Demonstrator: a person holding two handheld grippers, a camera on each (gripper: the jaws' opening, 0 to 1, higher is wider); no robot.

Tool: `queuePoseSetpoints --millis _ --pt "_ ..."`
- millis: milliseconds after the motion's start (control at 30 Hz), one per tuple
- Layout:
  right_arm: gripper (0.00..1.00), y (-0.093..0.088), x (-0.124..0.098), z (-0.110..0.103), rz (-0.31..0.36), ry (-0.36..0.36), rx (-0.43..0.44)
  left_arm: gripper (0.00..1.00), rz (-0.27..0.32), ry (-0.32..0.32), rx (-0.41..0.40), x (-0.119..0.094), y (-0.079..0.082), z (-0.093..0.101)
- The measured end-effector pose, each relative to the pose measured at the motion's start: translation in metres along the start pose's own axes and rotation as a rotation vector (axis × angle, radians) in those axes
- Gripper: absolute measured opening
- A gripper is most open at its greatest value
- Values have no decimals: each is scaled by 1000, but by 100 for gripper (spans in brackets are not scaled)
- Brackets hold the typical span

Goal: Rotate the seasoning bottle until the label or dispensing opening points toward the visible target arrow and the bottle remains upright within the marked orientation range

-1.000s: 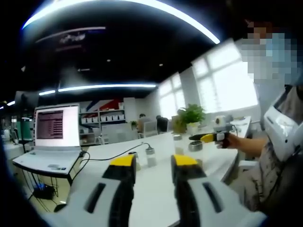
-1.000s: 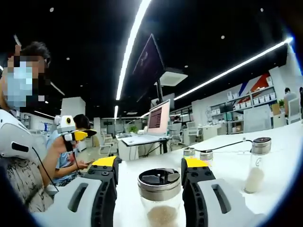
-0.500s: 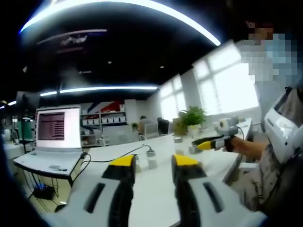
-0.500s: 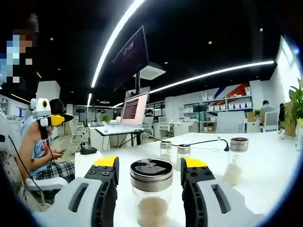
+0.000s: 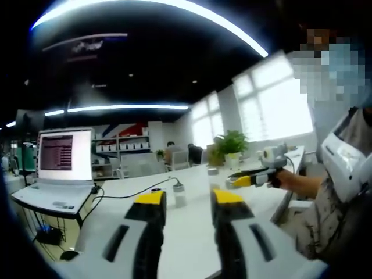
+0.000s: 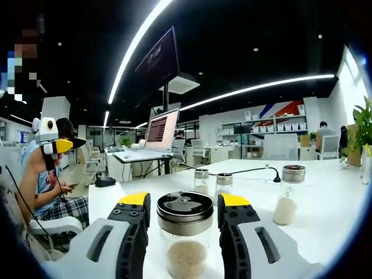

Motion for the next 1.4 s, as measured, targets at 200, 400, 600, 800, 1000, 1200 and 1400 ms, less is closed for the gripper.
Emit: queuePoseSetpoints --millis 200,400,600,800,1000,1200,1400 --pt "39 -1 0 1 -9 18 13 32 -6 -13 -6 2 -2 2" --pt "39 -1 0 3 -13 39 1 32 -8 -20 -12 4 -3 3" --pt "38 -1 2 6 -17 113 20 32 -9 -18 -20 4 -4 1" --pt "38 -2 1 8 -21 184 30 32 -8 -17 -19 3 -3 1" --pt "38 -3 1 10 -20 284 53 32 -16 -19 -19 4 -5 0" --pt "38 -3 2 13 -29 354 67 32 -18 -20 -13 2 -5 0" --pt "38 -5 2 16 -22 423 85 32 -6 -4 -19 -2 -2 -3"
Point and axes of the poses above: the point that each gripper's makers call its tool centre point, and the gripper's own axes: x roughly forward along the fingers, z roughly to its right, y roughly out of its top, the point moved 5 cm from there along -x, roughly backward along the fingers, and after that the axes turned 4 degrees about -z, right-handed, at the moved point
